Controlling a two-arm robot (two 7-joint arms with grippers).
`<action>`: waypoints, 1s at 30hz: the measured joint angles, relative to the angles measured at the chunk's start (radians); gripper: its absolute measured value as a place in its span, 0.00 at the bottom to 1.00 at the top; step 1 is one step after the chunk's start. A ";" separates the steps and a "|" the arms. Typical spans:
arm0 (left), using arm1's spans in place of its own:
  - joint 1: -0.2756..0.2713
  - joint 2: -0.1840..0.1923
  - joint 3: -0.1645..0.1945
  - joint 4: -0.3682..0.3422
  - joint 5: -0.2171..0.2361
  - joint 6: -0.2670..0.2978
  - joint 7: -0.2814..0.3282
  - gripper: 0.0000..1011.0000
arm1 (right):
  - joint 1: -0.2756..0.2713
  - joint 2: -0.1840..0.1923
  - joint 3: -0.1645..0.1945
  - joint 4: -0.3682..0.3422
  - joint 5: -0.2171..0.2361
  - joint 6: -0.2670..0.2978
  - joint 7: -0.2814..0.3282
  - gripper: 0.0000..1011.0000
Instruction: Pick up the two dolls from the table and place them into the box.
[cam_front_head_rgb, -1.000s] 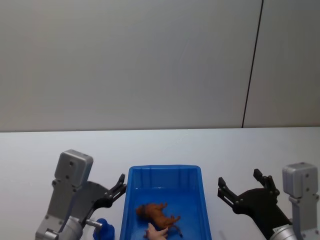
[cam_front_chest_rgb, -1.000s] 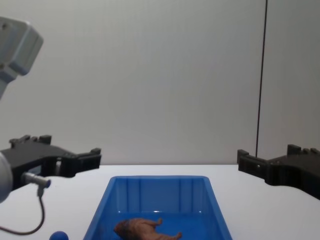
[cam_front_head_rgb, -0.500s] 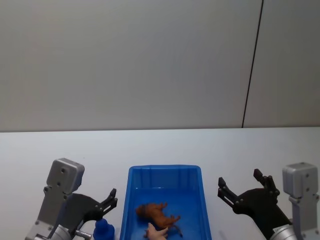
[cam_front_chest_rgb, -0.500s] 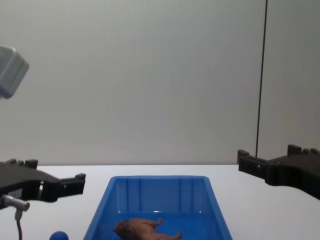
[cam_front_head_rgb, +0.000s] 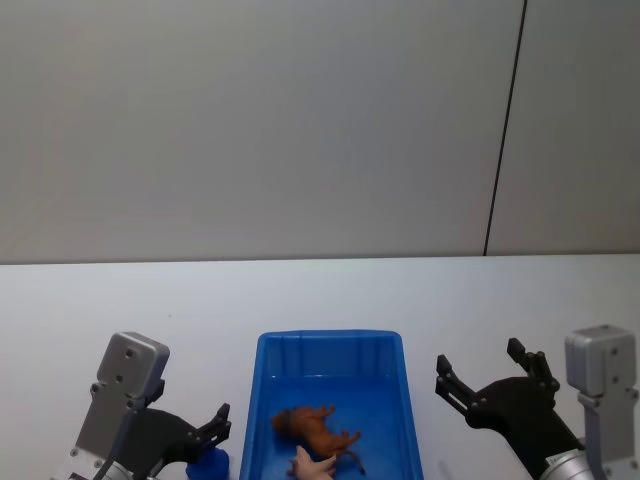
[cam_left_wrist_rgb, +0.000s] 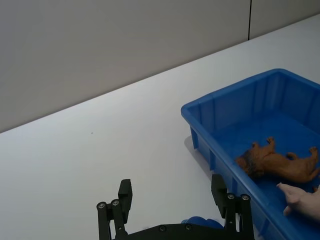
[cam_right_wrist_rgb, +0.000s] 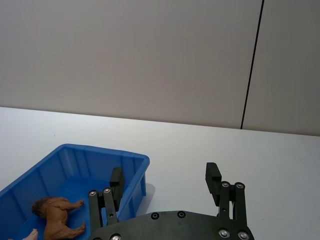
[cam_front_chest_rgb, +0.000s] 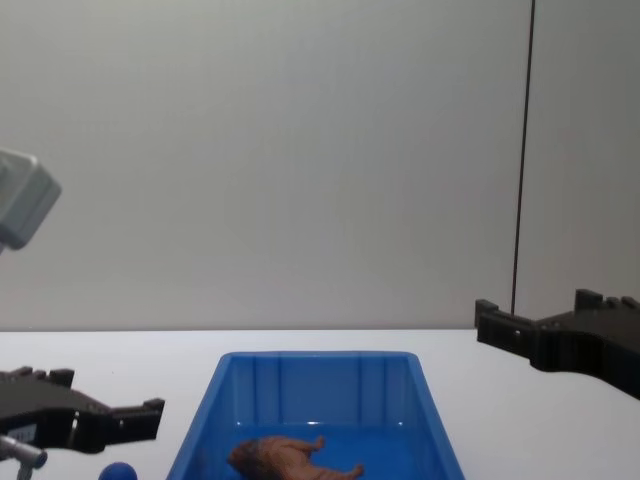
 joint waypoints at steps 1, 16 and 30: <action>-0.001 -0.001 0.000 0.004 0.000 0.002 -0.003 0.99 | 0.000 0.000 0.000 0.000 0.000 0.000 0.000 0.99; -0.013 -0.014 -0.005 0.062 0.004 0.029 -0.046 0.99 | 0.000 0.000 0.000 0.000 0.000 0.000 0.000 0.99; -0.014 -0.024 -0.005 0.086 0.008 0.044 -0.070 0.99 | 0.000 0.000 0.000 0.000 0.000 0.000 0.000 0.99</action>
